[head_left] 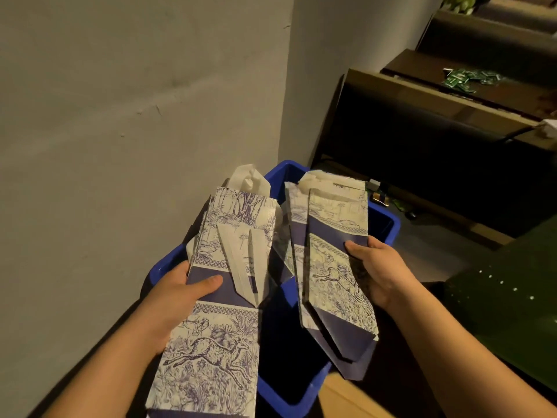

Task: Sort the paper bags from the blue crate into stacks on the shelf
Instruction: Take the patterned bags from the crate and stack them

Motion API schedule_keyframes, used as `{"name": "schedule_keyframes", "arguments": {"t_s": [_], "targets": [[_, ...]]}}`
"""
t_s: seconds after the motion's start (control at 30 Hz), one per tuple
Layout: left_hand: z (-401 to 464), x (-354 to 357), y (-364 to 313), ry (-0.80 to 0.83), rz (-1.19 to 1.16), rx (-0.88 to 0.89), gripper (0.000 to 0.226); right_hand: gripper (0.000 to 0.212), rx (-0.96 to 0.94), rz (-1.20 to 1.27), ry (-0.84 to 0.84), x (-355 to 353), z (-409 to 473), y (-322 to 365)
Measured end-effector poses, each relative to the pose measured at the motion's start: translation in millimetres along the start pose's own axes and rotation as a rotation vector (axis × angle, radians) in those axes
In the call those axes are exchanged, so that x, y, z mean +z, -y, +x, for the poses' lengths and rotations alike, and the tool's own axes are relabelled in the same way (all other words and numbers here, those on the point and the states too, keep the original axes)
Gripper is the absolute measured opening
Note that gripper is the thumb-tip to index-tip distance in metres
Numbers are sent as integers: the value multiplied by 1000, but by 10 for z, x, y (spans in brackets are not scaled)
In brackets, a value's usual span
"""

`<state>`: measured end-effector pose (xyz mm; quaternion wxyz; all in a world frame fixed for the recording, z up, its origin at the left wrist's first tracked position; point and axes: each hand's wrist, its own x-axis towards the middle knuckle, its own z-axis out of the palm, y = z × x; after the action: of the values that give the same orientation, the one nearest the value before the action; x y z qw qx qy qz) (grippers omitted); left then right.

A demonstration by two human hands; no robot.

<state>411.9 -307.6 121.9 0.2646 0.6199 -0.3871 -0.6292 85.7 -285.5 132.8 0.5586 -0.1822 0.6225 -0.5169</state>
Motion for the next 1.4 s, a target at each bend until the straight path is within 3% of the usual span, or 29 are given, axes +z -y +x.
{"name": "schedule_keyframes", "arguments": {"t_s": [0.13,0.27,0.37,0.53,0.7,0.8,0.87,1.0,1.07,1.2,1.27,1.33,1.4], "targets": [[-36,78,-18,31,0,7,28,23,-35,166,69,82,-275,66],[-94,248,-41,55,5,28,21,24,-71,159,116,284,-542,29],[-169,384,-90,85,-29,33,24,26,-155,41,97,452,-674,-106],[-248,498,-123,-13,-150,39,19,27,-269,-227,23,590,-751,-303],[-317,519,-102,0,-218,56,53,30,-334,-373,-14,625,-759,-356],[-305,536,-69,9,-293,63,33,34,-336,-409,-5,624,-757,-403],[-292,541,-39,-1,-264,65,24,37,-313,-371,-12,617,-773,-430],[-274,500,-34,-18,-218,48,20,25,-195,59,108,583,-821,-355],[-271,484,-56,-10,-245,23,24,25,-146,143,138,586,-850,-303],[-229,511,-9,-67,-254,32,43,16,-284,-318,64,645,-805,-421],[-269,560,-40,-96,-269,67,32,6,-382,-502,23,673,-786,-497],[-296,586,-81,-101,-298,84,23,15,-430,-563,-10,687,-735,-542],[-319,590,-101,-74,-306,77,21,40,-433,-568,26,707,-714,-536]]}}
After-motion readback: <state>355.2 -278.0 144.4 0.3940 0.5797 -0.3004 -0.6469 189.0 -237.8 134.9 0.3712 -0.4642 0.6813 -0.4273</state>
